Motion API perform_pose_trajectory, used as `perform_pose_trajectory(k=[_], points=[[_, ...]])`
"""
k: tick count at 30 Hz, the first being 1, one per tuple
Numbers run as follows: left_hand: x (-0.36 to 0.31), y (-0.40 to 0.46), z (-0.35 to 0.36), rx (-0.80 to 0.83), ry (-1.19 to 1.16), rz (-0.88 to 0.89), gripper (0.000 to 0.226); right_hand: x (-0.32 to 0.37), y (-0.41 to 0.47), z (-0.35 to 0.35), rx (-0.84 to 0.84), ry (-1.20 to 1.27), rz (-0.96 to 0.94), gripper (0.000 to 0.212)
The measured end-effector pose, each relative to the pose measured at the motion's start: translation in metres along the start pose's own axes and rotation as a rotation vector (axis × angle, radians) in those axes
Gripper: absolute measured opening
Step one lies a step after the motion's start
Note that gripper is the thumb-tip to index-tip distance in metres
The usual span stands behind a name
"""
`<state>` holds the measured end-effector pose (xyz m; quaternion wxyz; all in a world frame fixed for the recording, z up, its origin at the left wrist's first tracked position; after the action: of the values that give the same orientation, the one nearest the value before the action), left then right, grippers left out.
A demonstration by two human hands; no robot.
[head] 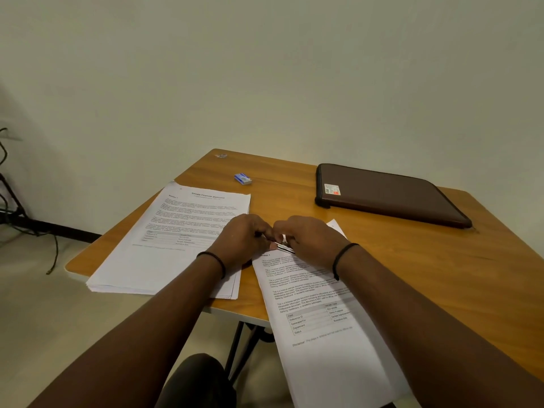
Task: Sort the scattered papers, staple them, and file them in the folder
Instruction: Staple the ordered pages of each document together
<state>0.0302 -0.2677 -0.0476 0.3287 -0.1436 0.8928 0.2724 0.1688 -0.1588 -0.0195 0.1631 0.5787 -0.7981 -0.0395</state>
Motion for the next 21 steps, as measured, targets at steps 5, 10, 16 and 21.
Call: perform_pose_trajectory(k=[5,10,16,21], points=[[-0.001,-0.002,-0.001,0.01,-0.012,-0.023,0.011,-0.004,-0.004,-0.002,0.01,0.0,-0.005,0.026],[0.001,-0.001,-0.002,0.012,-0.027,-0.01,0.014,-0.002,-0.014,-0.009,0.012,0.056,-0.035,0.013],[0.001,-0.002,0.0,0.012,-0.035,-0.012,0.014,-0.003,-0.02,-0.012,-0.076,0.136,-0.023,0.02],[0.002,0.0,-0.001,0.022,-0.021,0.001,0.014,-0.008,-0.029,-0.003,-0.295,0.315,0.095,0.017]])
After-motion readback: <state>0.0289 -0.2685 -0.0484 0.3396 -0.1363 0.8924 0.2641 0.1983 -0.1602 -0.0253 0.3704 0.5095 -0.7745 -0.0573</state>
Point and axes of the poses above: each hand's wrist, its own y-axis towards the middle knuckle, its own z-axis out of the palm, x = y × z, the point moved 1 cm from there along y, towards the middle knuckle, and after that the axes turned 7 degrees about -x, right-handed, at the moved point
